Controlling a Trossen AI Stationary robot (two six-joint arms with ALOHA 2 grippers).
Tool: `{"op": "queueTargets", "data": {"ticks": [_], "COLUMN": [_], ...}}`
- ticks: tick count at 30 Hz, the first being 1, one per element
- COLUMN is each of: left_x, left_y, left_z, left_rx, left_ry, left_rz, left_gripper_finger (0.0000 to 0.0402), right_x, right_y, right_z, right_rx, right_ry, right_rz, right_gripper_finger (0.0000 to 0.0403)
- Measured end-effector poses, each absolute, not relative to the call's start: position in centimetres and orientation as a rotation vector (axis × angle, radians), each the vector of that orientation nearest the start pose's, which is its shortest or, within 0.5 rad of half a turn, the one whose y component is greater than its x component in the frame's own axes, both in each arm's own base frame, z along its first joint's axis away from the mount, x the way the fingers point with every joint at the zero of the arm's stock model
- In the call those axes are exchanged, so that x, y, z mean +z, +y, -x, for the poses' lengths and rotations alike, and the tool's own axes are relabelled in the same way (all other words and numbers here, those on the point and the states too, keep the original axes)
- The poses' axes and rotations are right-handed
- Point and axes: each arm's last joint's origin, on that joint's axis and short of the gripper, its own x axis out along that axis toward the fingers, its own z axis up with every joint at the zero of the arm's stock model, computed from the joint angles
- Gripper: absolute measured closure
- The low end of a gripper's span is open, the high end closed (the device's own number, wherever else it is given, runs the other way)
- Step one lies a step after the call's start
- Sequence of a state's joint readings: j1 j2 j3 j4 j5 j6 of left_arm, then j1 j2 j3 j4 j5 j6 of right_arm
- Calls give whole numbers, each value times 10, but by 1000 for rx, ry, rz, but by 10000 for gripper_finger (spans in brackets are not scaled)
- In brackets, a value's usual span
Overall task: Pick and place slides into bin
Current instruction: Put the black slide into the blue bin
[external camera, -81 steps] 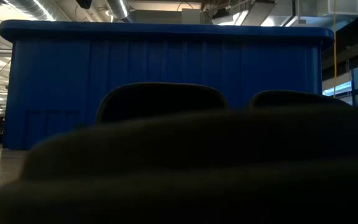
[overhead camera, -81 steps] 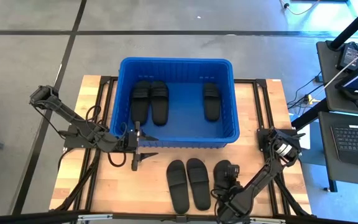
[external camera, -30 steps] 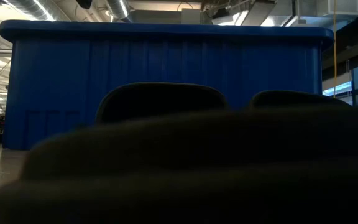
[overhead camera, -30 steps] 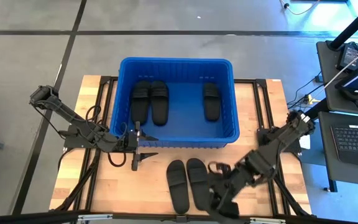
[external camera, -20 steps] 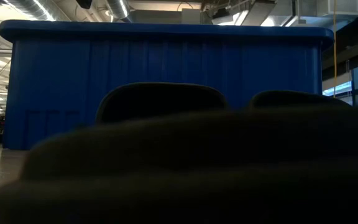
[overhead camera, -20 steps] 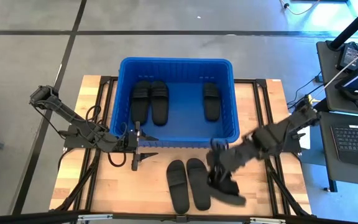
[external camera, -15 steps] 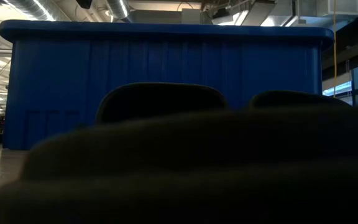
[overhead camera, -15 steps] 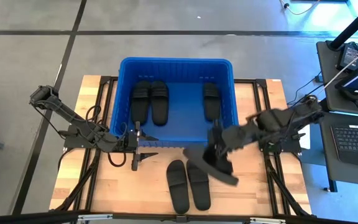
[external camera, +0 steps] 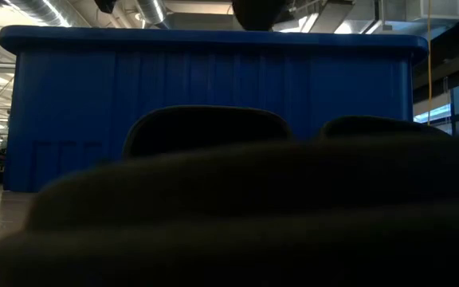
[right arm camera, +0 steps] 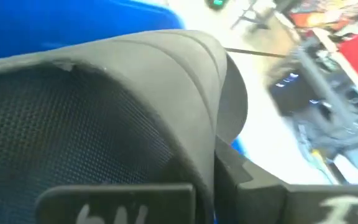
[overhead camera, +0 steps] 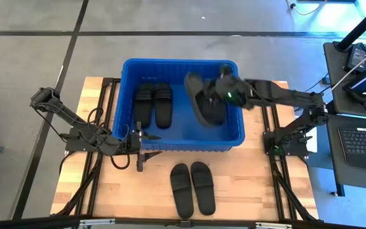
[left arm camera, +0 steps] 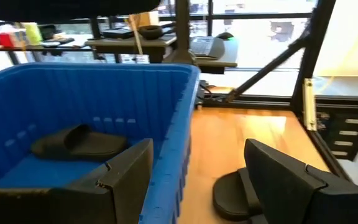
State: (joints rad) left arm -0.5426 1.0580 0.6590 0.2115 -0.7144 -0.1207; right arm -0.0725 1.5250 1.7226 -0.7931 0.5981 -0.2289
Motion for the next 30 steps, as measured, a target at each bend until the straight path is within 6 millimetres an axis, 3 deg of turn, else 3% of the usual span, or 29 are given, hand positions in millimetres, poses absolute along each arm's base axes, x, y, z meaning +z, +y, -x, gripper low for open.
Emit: {"op": "queueTargets", "data": {"ticks": [5,13,22,30], "left_x": [277,277,277,277], "left_y": [-100,-99,-99,-98], "left_z": [-205,-205,-205,-205], "left_rx": [211,223,223,252], "left_ry": [137,138,138,134], "left_rz": [9,7,7,5], "left_gripper_finger": [153,153,153,153], "right_x": [401,339,270,233], "right_y": [-83,-136,-170,-194], "right_z": [-326,-361,-386,-392], "right_rx": [-607,-634,-596,-601], "right_ry": [793,1007,1217,1303], "right_rz": [466,451,467,438], "right_gripper_finger": [387,387,387,386]}}
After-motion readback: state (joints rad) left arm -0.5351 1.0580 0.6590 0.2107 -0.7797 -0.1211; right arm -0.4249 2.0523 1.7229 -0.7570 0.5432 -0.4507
